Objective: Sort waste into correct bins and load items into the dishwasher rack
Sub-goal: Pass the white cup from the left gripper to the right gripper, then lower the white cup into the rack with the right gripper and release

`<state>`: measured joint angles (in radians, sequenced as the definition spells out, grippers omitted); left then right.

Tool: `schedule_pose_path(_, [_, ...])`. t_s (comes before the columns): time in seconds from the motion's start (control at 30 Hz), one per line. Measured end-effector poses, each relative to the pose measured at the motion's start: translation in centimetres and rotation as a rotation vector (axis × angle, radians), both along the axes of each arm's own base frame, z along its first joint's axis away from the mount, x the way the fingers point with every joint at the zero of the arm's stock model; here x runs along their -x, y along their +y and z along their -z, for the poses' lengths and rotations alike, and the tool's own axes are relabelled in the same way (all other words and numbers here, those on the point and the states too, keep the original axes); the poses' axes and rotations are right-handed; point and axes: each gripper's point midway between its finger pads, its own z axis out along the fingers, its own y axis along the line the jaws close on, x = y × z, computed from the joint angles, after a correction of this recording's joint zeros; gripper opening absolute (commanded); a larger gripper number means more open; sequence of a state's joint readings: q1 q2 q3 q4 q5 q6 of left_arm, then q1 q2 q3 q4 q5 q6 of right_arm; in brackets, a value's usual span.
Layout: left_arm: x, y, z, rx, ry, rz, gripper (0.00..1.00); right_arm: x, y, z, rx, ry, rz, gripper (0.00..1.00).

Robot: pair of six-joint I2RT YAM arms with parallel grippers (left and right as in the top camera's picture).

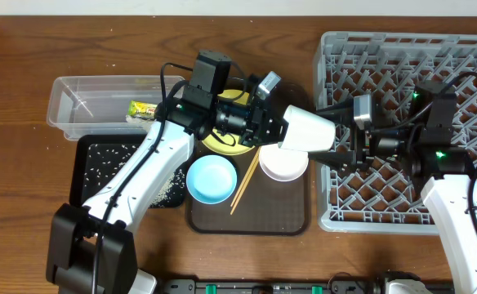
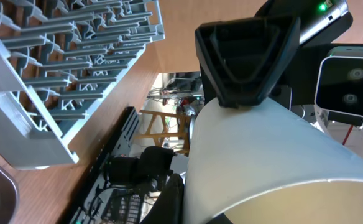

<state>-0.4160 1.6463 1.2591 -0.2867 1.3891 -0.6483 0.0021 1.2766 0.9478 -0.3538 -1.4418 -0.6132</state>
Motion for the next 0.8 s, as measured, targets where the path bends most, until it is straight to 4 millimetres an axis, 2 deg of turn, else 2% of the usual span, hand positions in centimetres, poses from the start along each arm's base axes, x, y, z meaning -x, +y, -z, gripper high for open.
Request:
schedule_pose_path(0.1, [0.0,0.0,0.0,-0.001,0.007,0.000,0.06,0.0,0.0,0.0,0.001,-0.002,0.001,0.62])
schedule_pose_path(0.3, [0.0,0.0,0.0,-0.003,0.006,-0.003,0.07,-0.2,-0.2,0.1,0.006,0.003,0.014,0.58])
schedule_pose_path(0.37, [-0.2,0.0,0.1,-0.009,0.003,-0.010,0.17,-0.5,-0.2,0.3,0.016,0.022,0.030,0.59])
schedule_pose_path(0.43, [-0.4,0.0,0.3,-0.018,-0.004,-0.021,0.35,-1.1,-0.3,0.7,0.038,0.058,0.069,0.49])
schedule_pose_path(0.5, [-0.8,-0.1,0.8,-0.039,-0.030,-0.043,0.42,-1.8,-0.6,1.4,0.065,0.107,0.120,0.42])
schedule_pose_path(0.63, [-2.9,1.1,4.2,-0.210,-0.066,-0.179,0.49,-3.6,-1.4,3.0,0.126,0.240,0.262,0.25])
schedule_pose_path(0.8, [-4.8,4.8,10.0,-0.563,-0.141,-0.330,0.51,-6.5,-4.5,6.3,0.251,0.400,0.550,0.22])
